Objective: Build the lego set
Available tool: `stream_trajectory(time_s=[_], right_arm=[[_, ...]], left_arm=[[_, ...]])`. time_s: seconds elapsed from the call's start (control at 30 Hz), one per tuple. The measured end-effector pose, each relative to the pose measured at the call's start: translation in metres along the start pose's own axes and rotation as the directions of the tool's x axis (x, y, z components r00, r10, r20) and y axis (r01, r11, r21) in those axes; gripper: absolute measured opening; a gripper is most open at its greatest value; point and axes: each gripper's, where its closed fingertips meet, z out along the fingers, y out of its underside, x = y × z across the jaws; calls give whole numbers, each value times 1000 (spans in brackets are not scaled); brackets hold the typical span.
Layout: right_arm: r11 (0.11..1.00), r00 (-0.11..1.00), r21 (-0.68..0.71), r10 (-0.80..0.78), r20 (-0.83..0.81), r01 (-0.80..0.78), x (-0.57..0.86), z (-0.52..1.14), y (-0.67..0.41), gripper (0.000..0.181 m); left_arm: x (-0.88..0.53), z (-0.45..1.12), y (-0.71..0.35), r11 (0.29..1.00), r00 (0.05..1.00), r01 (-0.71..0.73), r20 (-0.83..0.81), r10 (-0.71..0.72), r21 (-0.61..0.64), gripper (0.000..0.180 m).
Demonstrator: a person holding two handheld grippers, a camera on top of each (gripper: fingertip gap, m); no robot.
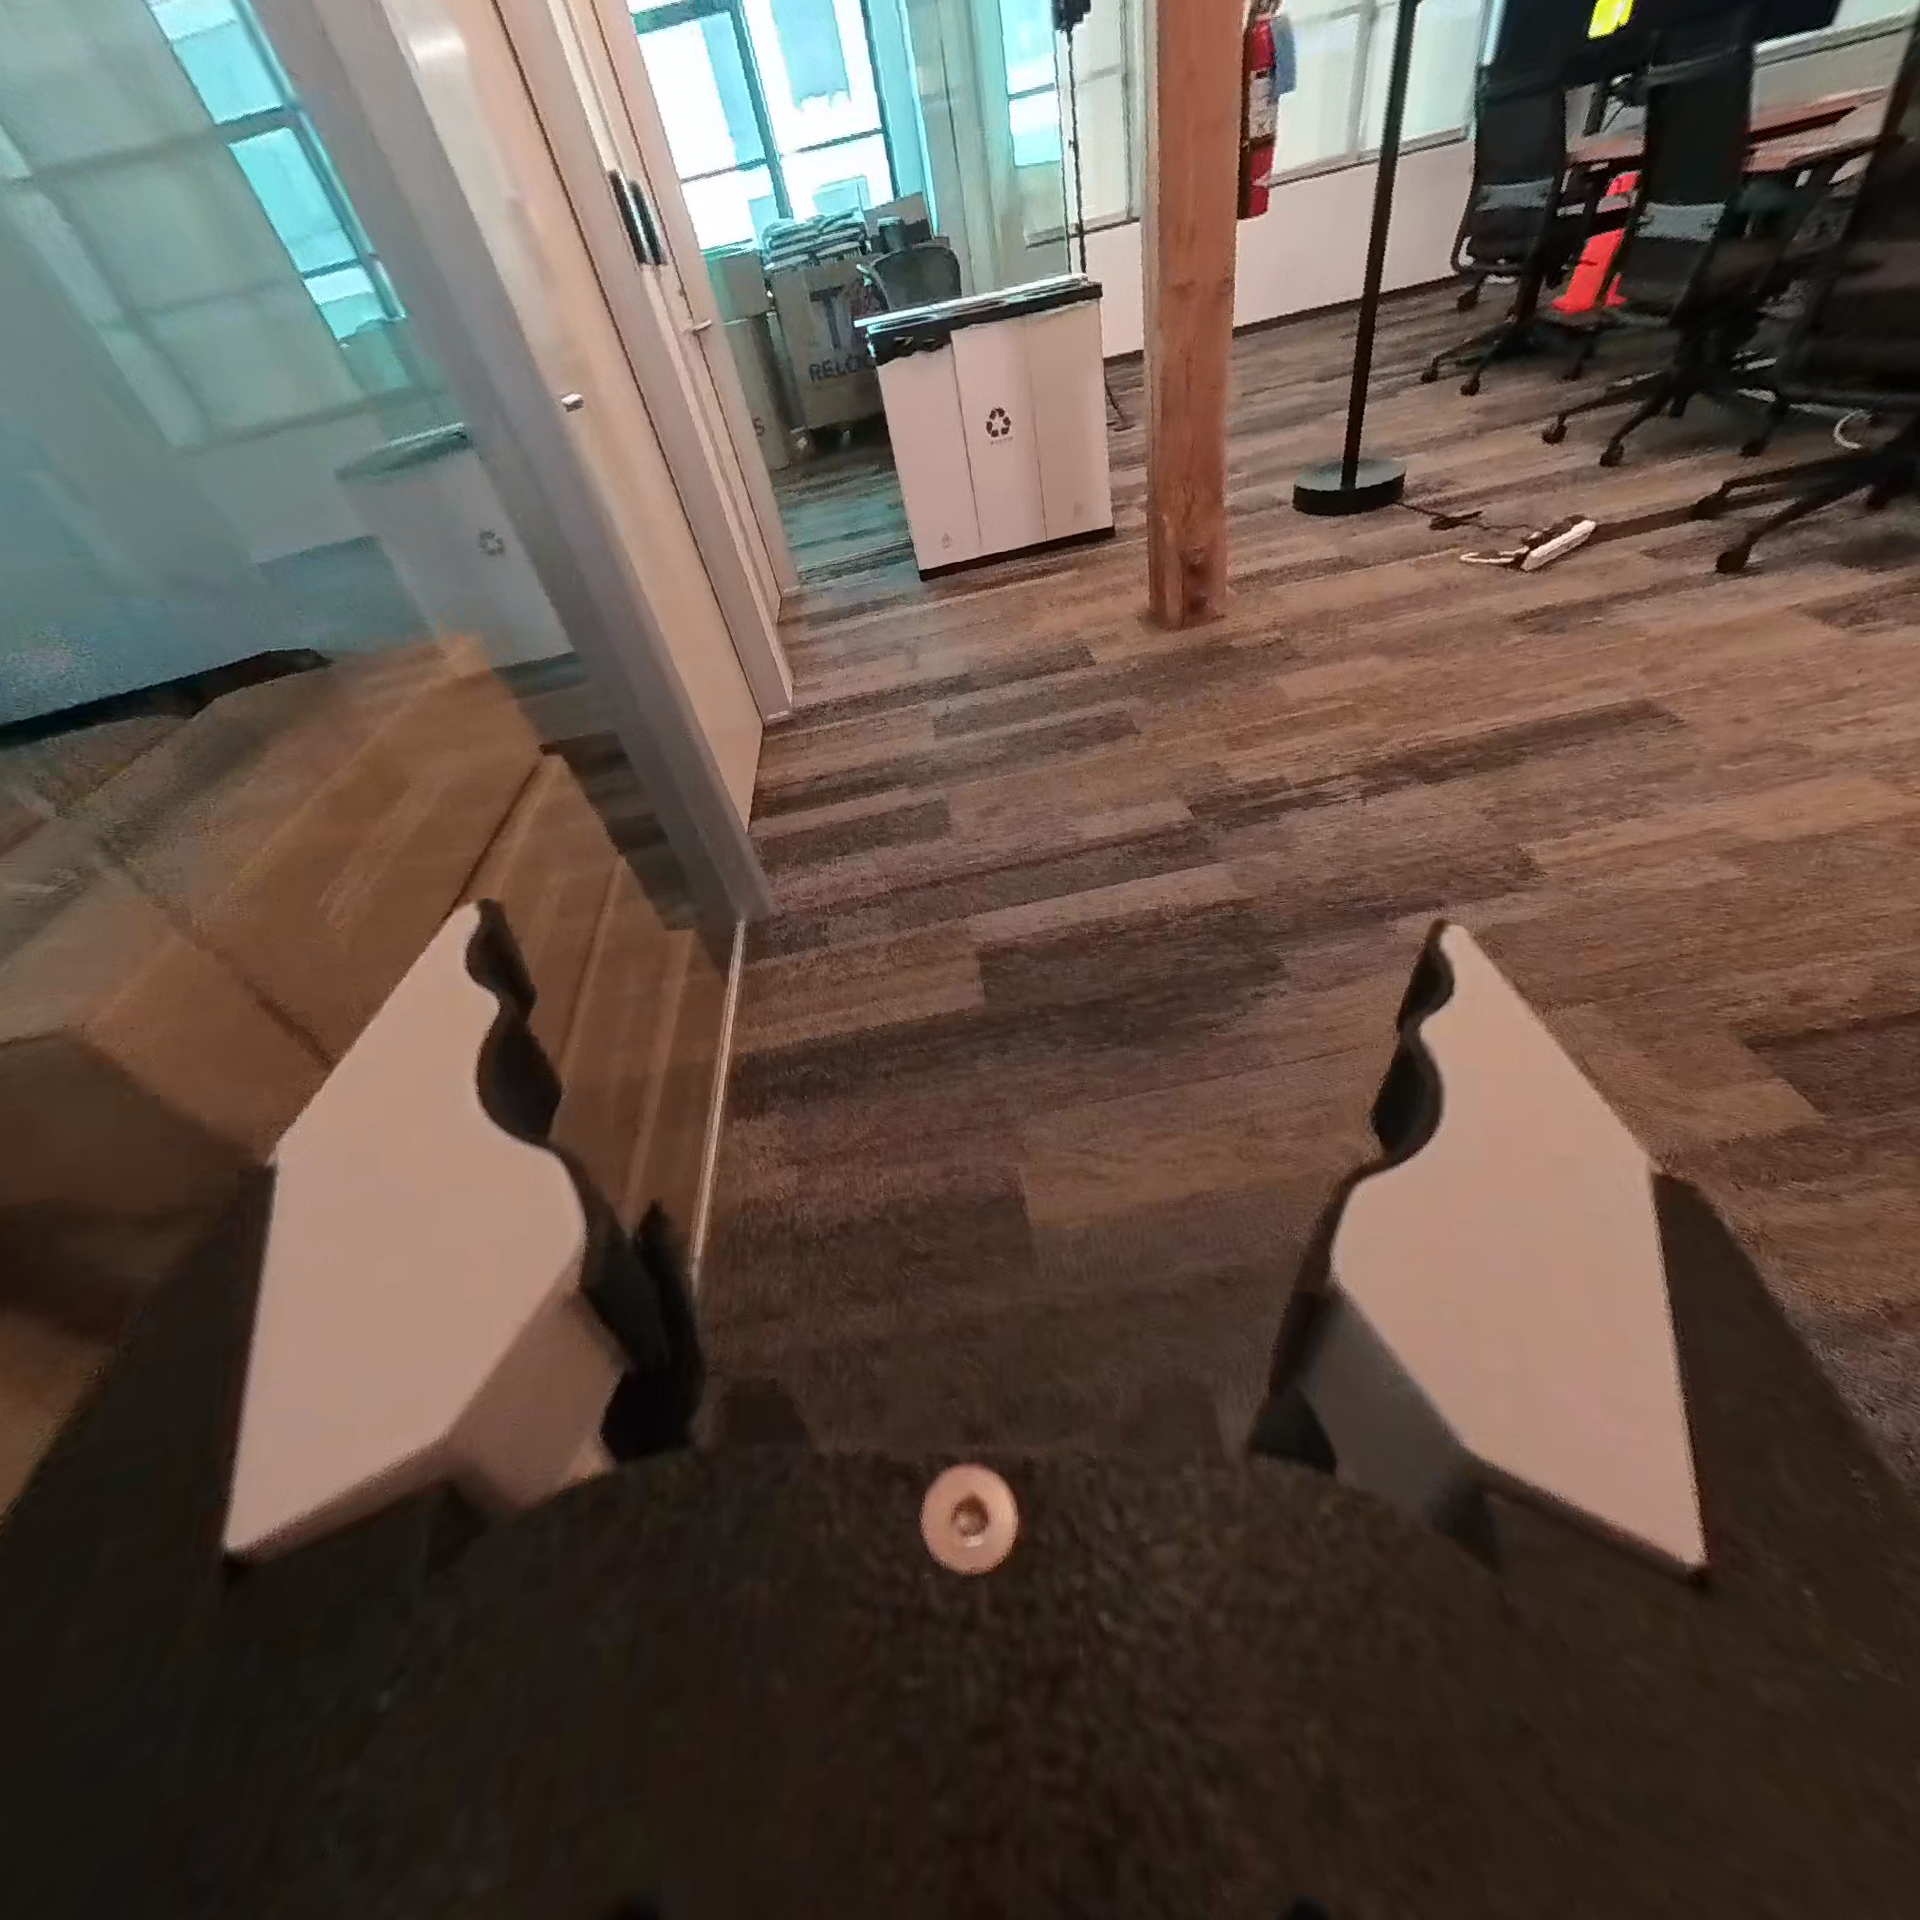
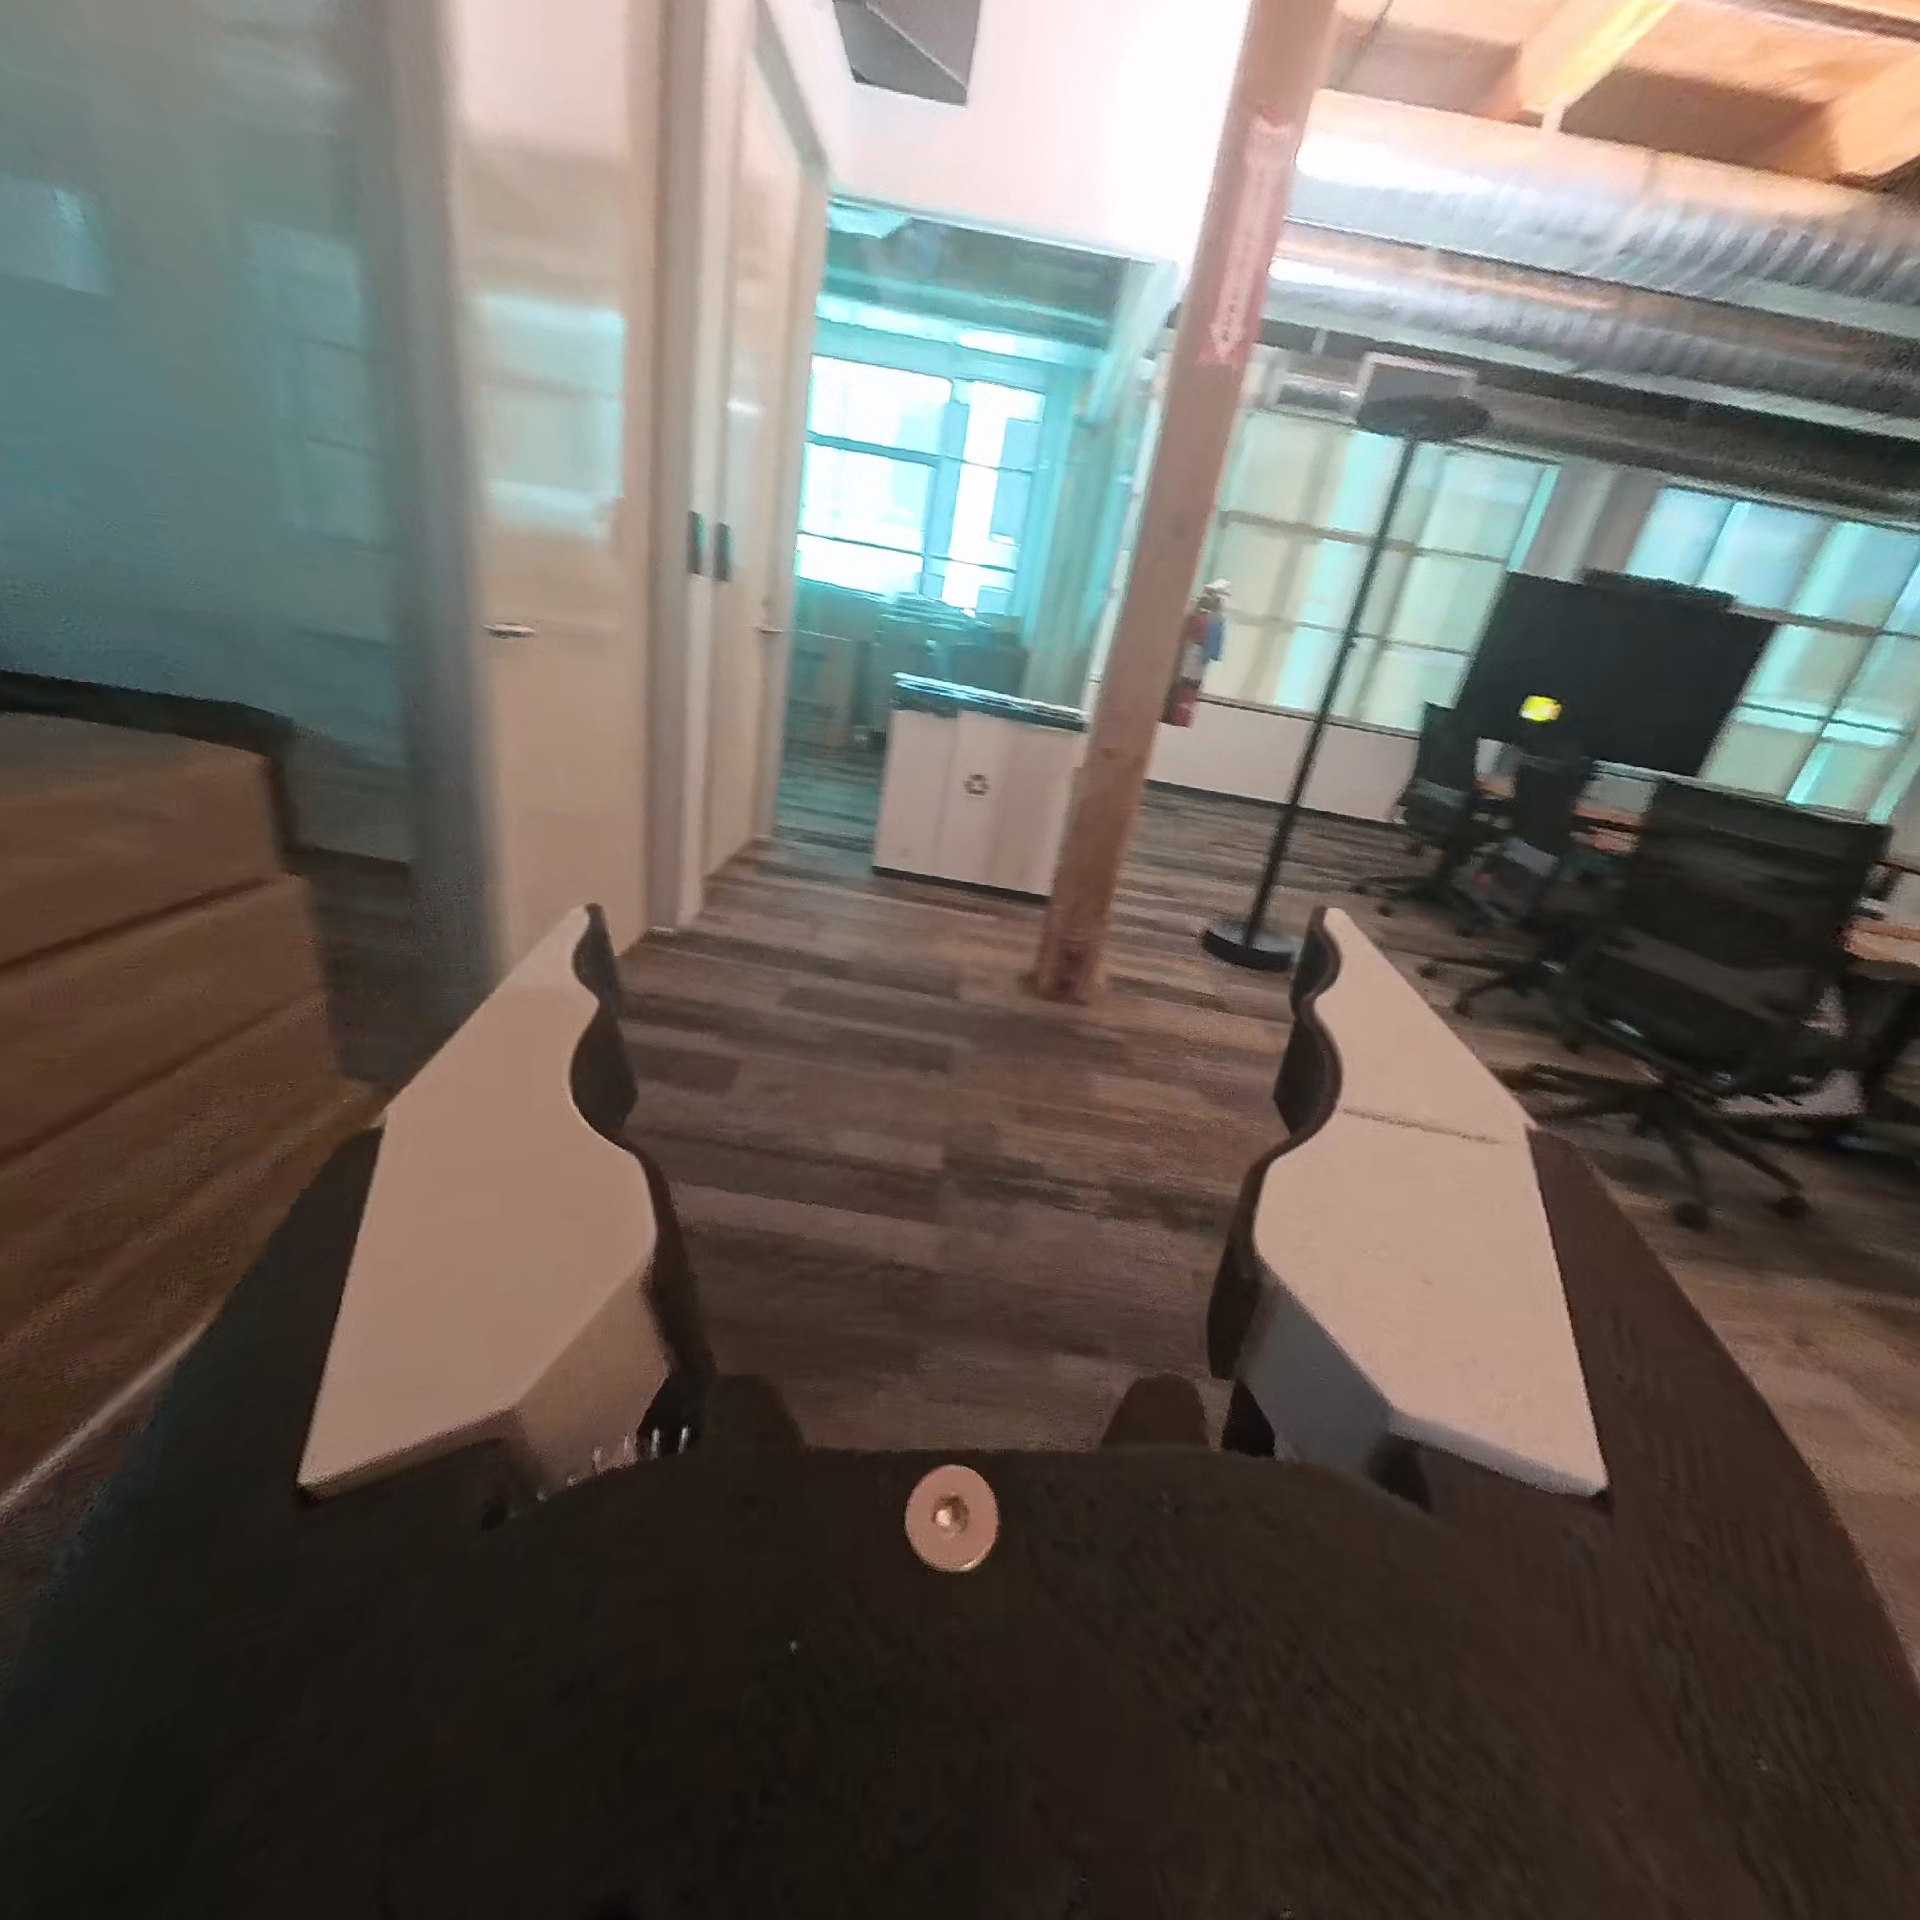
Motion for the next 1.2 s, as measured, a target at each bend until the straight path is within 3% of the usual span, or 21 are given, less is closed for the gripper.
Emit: stream_trajectory(time_s=[0.1,0.23,0.33,0.53,0.73,1.1,1.2], right_arm=[[1000,995,-5,9,-98,-10,34,48,21,125],[999,983,-47,-16,-185,7,69,109,32,124],[991,944,-54,-130,-305,119,111,131,26,121],[985,823,-152,-156,-546,85,207,131,63,120],[980,698,-177,-193,-690,96,332,165,105,120],[975,594,-183,-220,-774,122,590,288,124,119],[972,556,-201,-236,-797,124,647,310,141,117]], left_arm=[[9,94,-10,1000,986,14,-167,-10,22,157],[45,224,-34,999,917,-7,-398,-14,-51,157],[90,315,-66,998,854,-55,-518,45,-3,157],[245,453,-134,992,668,-64,-734,122,107,157],[404,562,-180,985,590,23,-798,124,170,157],[646,739,-260,993,497,80,-867,38,89,157],[694,786,-262,995,495,32,-866,65,93,157]])
